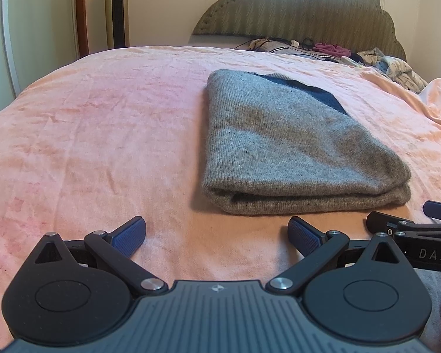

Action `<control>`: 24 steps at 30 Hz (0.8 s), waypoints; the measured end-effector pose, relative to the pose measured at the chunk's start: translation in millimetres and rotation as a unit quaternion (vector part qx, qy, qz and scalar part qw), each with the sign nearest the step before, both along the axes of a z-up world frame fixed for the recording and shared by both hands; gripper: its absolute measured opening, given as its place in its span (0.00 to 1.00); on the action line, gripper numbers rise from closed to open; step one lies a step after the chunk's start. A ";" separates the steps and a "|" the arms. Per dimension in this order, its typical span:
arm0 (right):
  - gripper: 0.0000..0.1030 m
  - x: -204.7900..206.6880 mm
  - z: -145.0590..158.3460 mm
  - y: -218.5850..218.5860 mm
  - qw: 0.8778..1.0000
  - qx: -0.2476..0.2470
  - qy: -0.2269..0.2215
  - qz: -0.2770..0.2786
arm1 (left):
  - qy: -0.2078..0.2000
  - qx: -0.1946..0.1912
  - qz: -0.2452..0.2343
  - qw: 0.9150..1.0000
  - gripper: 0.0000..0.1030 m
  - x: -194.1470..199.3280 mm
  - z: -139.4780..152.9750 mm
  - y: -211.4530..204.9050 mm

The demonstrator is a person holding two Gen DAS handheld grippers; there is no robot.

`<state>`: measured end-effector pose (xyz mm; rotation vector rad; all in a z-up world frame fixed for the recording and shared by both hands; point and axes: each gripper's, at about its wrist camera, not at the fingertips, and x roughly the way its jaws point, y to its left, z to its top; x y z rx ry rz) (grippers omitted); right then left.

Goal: Fold small clothes

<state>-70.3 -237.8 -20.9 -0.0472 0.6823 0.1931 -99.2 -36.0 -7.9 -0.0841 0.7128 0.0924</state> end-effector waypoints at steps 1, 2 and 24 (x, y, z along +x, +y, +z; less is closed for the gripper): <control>1.00 0.0 0.0 0.0 1.000 0.000 0.000 0.000 | -0.002 -0.003 0.000 1.000 1.00 -1.1 0.2 1.2; 1.00 0.1 0.1 0.2 1.000 0.000 0.000 0.000 | -0.003 -0.005 0.000 1.000 1.00 -1.9 0.4 1.8; 1.00 -7.4 8.7 -2.8 1.000 -0.002 0.008 -0.009 | 0.012 0.009 0.014 1.000 1.00 -11.3 13.4 -1.1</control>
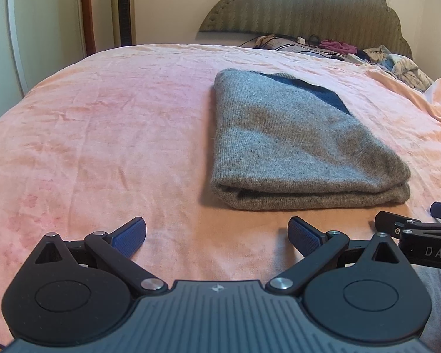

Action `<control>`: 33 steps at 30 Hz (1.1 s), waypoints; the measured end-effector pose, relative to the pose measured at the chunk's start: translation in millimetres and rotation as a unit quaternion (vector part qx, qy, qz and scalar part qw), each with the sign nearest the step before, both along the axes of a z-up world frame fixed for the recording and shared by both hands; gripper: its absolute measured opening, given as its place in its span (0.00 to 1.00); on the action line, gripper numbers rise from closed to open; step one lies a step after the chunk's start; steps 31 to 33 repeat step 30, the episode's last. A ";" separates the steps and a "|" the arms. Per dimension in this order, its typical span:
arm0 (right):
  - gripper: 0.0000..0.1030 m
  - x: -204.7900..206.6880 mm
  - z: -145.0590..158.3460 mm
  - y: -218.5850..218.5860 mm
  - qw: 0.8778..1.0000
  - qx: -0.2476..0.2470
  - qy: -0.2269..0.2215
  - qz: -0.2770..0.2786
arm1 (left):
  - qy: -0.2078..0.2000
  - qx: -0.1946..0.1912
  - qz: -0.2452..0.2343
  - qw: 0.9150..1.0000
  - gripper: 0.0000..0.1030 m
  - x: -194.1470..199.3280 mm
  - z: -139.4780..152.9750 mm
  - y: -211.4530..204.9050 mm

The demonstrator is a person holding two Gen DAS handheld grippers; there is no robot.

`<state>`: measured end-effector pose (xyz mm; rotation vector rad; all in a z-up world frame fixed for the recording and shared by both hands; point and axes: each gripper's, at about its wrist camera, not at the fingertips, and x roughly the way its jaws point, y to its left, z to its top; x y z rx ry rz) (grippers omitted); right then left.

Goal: Fold small clothes

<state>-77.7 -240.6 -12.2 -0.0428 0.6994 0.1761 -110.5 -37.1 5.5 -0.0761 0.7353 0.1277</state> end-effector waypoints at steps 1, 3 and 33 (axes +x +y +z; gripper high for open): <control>1.00 -0.1 0.6 -1.3 1.000 0.004 0.003 -0.001 | -0.002 -0.001 0.000 1.000 1.00 -2.1 2.2 -0.3; 1.00 -0.4 2.3 -3.8 1.000 0.010 0.007 -0.004 | -0.007 0.000 -0.001 1.000 1.00 -5.3 6.2 -0.8; 1.00 4.0 14.1 -10.8 1.000 0.025 0.004 0.000 | -0.037 0.004 -0.007 0.999 1.00 -9.5 21.7 6.0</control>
